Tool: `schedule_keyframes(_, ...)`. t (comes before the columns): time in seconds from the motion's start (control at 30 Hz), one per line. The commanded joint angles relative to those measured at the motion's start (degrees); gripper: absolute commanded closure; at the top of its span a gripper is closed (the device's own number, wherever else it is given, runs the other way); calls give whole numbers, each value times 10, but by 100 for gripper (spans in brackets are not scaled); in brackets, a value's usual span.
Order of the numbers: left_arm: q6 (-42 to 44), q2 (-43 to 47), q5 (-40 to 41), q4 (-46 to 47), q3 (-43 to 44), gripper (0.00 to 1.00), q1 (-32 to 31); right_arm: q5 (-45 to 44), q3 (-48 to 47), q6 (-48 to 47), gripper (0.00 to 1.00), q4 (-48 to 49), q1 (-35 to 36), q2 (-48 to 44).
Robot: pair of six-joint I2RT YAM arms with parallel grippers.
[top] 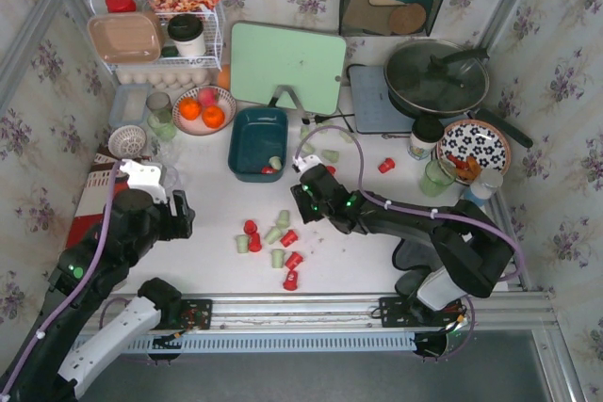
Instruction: Mix the coffee capsules in the storage basket
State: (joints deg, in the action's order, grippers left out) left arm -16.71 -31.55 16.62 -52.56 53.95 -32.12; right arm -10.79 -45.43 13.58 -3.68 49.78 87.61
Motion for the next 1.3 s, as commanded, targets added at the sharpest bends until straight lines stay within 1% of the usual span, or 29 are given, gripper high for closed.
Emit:
schedule_keyframes(0.0, 23, 13, -43, 24, -9, 27, 12, -29, -39, 13, 62, 29, 1, -4)
schedule_keyframes(0.1, 36, 13, -71, 34, -17, 26, 40, -36, -84, -1, 63, 81, 1, 16)
schedule_keyframes(0.27, 42, 5, -113, 41, -22, 26, 66, -57, -195, -31, 62, 139, 0, 104)
schedule_keyframes(0.37, 39, 0, -130, 36, -22, 26, 67, -60, -261, -37, 62, 149, 0, 166)
schedule_keyframes(0.43, 38, -2, -132, 33, -20, 26, 67, -62, -299, -36, 59, 147, 0, 213)
schedule_keyframes(0.57, 36, 2, -135, 33, -23, 26, 67, -72, -349, -25, 56, 131, 0, 271)
schedule_keyframes(0.67, 35, 6, -137, 34, -25, 26, 67, -72, -357, -18, 53, 130, 0, 291)
schedule_keyframes(0.83, 35, 5, -139, 35, -27, 26, 67, -69, -351, -6, 41, 125, 0, 296)
schedule_keyframes(0.97, 35, 1, -139, 35, -27, 26, 67, -67, -347, -5, 35, 121, 0, 292)
schedule_keyframes(1.1, 35, -3, -139, 35, -26, 26, 67, -67, -342, -5, 32, 120, 0, 285)
schedule_keyframes(1.27, 35, -8, -136, 35, -27, 26, 67, -71, -320, -5, 31, 121, 0, 248)
